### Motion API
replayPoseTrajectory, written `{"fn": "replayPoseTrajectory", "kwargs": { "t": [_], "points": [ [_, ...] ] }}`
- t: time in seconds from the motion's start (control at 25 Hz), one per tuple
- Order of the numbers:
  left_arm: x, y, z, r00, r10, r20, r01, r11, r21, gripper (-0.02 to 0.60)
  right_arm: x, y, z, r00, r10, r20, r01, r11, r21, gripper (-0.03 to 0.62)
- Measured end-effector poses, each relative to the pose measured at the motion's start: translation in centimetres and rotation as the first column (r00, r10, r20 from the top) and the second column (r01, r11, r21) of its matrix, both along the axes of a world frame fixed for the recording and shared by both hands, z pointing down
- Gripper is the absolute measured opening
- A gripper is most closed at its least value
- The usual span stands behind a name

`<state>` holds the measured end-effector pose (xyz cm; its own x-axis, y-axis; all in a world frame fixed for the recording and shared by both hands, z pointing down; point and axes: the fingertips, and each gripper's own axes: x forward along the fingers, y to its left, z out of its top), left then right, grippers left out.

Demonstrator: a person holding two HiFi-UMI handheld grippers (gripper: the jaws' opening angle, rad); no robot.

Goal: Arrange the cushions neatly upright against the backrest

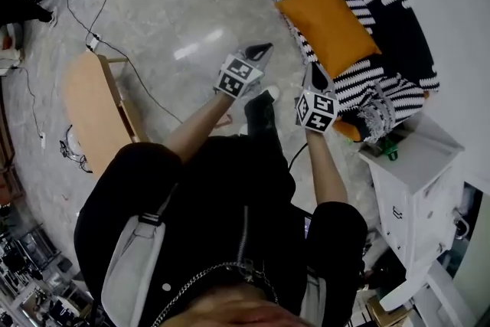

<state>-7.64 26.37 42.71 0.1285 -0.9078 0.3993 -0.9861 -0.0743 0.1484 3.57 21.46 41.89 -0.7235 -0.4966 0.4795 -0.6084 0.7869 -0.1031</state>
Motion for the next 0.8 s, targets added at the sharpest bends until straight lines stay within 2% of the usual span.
{"fn": "replayPoseTrajectory", "kwargs": {
  "t": [0.36, 0.6, 0.8],
  "points": [
    [-4.5, -9.9, 0.7, 0.999, 0.043, 0.025, -0.042, 0.998, -0.040, 0.011, -4.5, -10.3, 0.9, 0.999, 0.039, 0.010, -0.038, 0.998, -0.049, 0.003],
    [-8.0, -14.3, 0.9, 0.998, 0.046, 0.039, -0.044, 0.998, -0.048, 0.011, -7.8, -13.9, 2.0, 1.000, 0.021, -0.010, -0.021, 0.998, -0.066, 0.003],
    [-9.7, -18.3, 1.9, 0.997, 0.074, 0.034, -0.071, 0.995, -0.070, 0.011, -9.0, -17.1, 2.6, 0.999, 0.051, -0.017, -0.052, 0.994, -0.092, 0.003]
  ]
}}
